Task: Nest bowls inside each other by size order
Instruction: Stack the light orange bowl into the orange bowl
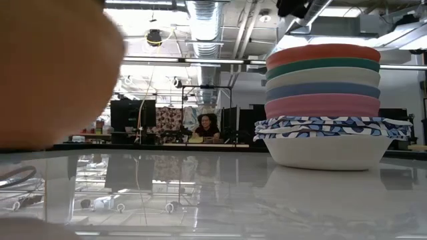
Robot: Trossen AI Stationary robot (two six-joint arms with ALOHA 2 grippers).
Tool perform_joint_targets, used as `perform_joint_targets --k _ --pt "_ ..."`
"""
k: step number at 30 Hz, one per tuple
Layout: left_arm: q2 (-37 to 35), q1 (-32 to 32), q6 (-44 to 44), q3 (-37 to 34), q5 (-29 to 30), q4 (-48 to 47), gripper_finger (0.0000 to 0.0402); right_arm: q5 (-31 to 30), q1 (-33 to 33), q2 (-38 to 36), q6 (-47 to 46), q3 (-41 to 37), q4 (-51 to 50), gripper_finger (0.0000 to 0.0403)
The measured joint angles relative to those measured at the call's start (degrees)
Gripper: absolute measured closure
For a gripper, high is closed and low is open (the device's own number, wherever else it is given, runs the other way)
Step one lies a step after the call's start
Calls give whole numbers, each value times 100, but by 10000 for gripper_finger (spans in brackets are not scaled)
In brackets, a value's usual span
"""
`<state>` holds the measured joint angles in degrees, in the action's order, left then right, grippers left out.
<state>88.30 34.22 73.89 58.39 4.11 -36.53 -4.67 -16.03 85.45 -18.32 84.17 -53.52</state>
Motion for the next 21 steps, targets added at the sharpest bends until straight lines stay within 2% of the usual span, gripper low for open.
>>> perform_joint_targets --k 14,21 --pt "-1430 -850 -326 0 1009 34 401 4 -114 -10 383 869 -286 383" --pt "-1883 -1565 -882 2 1134 660 401 2 -108 -7 641 1233 -282 383"
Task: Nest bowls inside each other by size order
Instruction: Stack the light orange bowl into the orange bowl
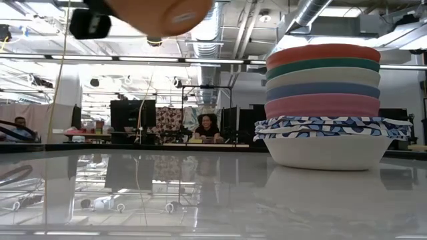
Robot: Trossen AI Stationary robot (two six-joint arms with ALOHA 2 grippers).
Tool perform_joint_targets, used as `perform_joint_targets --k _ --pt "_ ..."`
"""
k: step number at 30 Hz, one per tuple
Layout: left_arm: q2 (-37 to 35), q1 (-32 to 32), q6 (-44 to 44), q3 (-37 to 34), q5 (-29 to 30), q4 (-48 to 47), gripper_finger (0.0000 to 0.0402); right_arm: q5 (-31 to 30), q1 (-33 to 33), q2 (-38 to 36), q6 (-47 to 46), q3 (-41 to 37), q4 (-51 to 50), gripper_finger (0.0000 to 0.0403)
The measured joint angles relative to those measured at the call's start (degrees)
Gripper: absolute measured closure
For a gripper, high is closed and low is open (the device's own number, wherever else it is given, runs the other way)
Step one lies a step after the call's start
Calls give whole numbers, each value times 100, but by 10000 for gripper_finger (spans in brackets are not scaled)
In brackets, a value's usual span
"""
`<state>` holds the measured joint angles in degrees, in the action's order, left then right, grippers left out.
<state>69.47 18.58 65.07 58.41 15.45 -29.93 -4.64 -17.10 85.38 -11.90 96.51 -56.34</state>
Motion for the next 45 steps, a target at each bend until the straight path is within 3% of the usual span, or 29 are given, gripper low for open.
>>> perform_joint_targets --k 8,14,21,32,35,40,45 --pt "-9 -803 -323 2 -42 546 401 -185 68 0 193 457 -164 383" --pt "-7 -1426 -734 2 -991 716 401 -192 263 0 397 556 -373 383" --pt "-4 -2107 -1845 2 -2303 606 401 -158 416 0 1053 556 -466 383" --pt "16 -3224 -3105 86 -2927 177 401 -145 1000 -37 2184 556 -592 383" --pt "211 -3426 -3421 480 -2864 -138 401 -142 1226 -37 2473 556 -593 383" --pt "1026 -3652 -3981 1625 -2014 -1008 401 -131 1560 -37 2364 556 -488 383" --pt "2025 -3679 -5235 3074 -1993 -2054 401 -133 1649 -31 2138 556 -309 383"
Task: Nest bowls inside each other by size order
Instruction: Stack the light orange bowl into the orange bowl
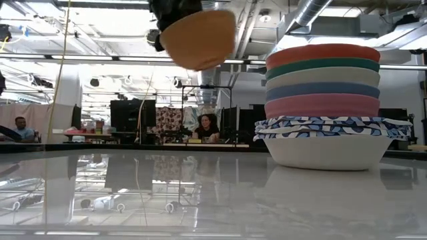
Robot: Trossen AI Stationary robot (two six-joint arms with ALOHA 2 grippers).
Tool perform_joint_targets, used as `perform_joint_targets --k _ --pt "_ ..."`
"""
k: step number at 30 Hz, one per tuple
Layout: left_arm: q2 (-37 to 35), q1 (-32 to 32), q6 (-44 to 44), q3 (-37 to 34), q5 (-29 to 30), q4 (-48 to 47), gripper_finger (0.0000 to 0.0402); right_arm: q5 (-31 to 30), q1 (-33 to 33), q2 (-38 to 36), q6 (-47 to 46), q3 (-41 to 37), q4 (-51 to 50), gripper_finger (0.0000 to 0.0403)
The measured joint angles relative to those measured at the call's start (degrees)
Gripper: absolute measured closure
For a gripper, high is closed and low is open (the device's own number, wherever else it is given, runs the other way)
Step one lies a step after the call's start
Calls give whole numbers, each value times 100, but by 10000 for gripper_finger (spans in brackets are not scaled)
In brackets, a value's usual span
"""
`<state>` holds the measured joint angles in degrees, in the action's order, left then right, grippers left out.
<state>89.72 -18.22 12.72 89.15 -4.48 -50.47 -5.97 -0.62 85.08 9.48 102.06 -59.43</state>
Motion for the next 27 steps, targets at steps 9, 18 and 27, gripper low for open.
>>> perform_joint_targets --k 9,18,27 --pt "1467 -13 -1758 2005 -91 -1823 401 -39 -241 0 177 0 -5 383" --pt "1765 -9 -2344 2634 -980 -1783 401 195 -402 0 827 0 -173 370" --pt "1817 35 -2791 2698 -1012 -1713 401 290 -449 125 1799 0 -126 273"
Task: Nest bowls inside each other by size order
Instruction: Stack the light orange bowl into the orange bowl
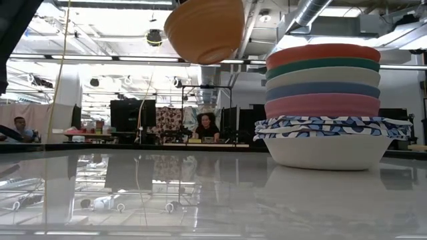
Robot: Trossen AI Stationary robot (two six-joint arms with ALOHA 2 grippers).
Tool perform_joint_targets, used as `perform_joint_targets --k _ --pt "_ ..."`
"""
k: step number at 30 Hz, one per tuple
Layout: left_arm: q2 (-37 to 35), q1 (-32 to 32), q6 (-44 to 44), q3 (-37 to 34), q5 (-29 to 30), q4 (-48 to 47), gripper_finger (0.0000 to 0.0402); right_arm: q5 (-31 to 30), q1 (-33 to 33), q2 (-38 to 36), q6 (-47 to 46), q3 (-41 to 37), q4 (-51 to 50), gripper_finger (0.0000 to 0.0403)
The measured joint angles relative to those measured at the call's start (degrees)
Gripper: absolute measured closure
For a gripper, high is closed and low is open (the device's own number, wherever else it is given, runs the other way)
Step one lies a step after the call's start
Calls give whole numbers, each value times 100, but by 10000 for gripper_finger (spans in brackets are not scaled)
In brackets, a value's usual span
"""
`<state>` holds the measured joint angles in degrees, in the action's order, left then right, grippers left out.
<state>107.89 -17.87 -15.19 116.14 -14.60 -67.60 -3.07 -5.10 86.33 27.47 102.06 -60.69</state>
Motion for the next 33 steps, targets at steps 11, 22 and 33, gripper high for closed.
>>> perform_joint_targets --k 11,22,33 --pt "10 79 -72 0 -14 147 401 181 -57 378 1394 65 -46 234" --pt "10 83 143 0 226 215 401 179 -125 493 2617 365 -95 239" --pt "10 136 857 -2 384 457 401 143 -43 803 3265 362 -653 240"
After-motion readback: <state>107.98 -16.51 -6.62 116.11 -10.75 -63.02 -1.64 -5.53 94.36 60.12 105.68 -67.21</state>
